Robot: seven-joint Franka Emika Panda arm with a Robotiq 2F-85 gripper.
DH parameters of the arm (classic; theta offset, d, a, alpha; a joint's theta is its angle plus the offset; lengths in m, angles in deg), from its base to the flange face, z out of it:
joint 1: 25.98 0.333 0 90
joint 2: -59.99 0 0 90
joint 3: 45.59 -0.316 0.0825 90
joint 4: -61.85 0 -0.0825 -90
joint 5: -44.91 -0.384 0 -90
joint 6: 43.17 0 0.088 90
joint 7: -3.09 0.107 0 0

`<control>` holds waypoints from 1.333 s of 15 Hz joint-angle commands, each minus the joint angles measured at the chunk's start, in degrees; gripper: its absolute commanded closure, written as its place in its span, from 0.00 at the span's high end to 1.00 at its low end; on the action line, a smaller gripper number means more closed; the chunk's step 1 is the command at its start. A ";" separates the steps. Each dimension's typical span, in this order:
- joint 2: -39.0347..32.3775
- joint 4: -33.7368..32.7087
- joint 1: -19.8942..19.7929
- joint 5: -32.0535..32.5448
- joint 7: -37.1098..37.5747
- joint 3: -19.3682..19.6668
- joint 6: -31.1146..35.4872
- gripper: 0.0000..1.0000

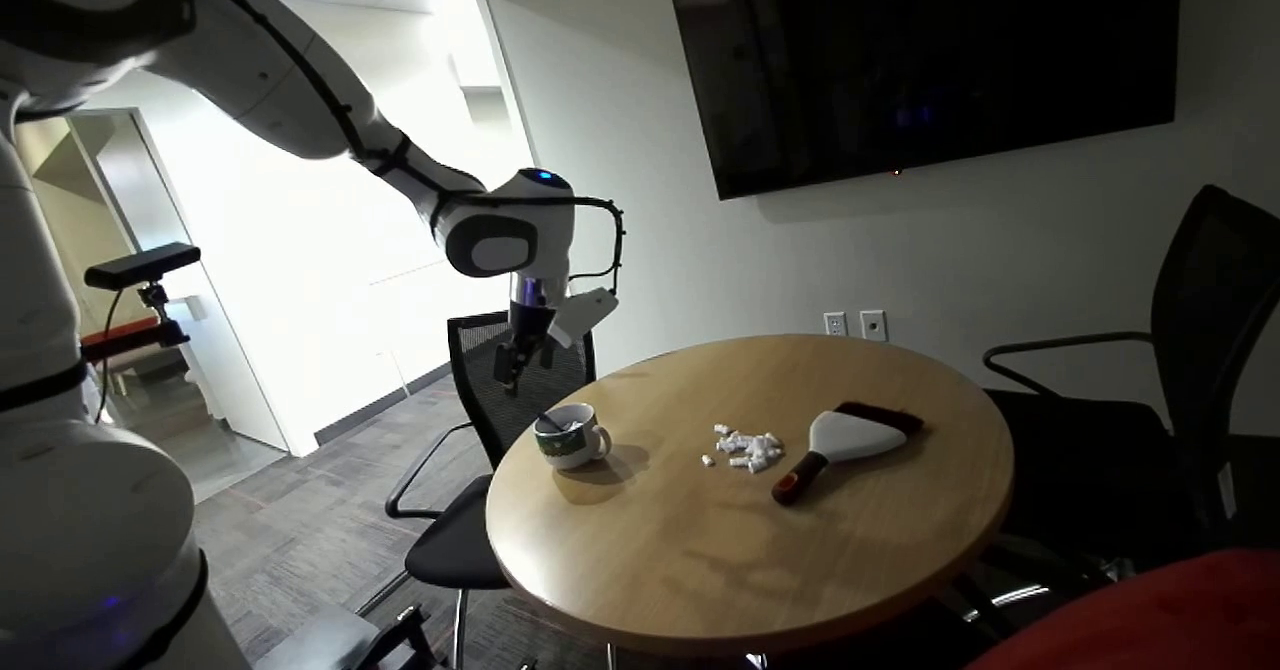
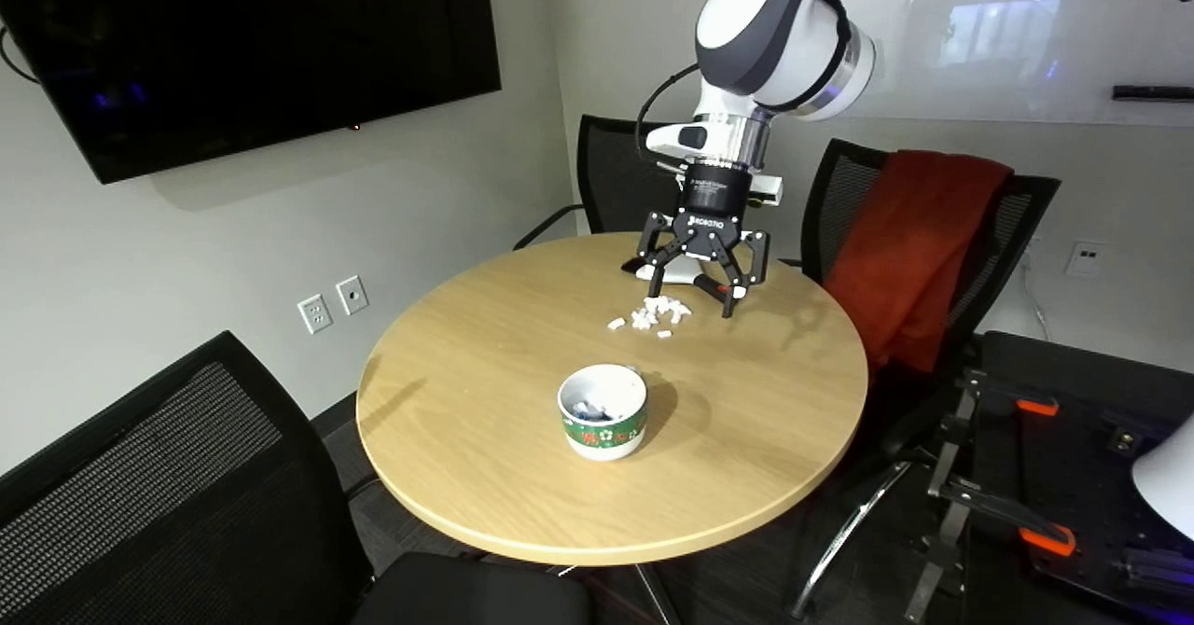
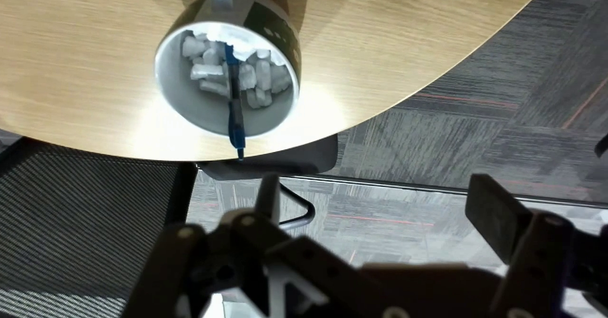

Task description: Remove the pen from the mug cup and place it on the table

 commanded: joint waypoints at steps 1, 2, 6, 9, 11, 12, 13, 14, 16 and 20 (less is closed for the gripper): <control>-6.77 -8.38 -5.76 -0.28 -5.13 -1.07 -8.60 1.00; -8.28 -10.07 -6.90 -0.43 -6.37 -1.28 -10.14 1.00; -14.39 -14.47 -9.47 -4.43 -10.09 -3.70 -8.08 1.00; -17.98 -16.07 -9.81 -9.09 -12.00 -6.40 -4.41 1.00; -19.81 -17.40 -9.77 -11.68 -12.60 -7.74 -4.09 1.00; -20.50 -17.92 -9.54 -12.30 -12.36 -8.12 -3.97 1.00; -19.03 -16.08 -9.34 -10.06 -10.80 -7.24 -4.99 1.00; -19.58 -16.36 -9.23 -10.14 -10.78 -7.48 -4.97 1.00; -19.80 -16.30 -9.25 -10.09 -10.77 -7.49 -4.97 1.00; -19.80 -16.31 -9.44 -10.09 -10.78 -7.43 -4.98 1.00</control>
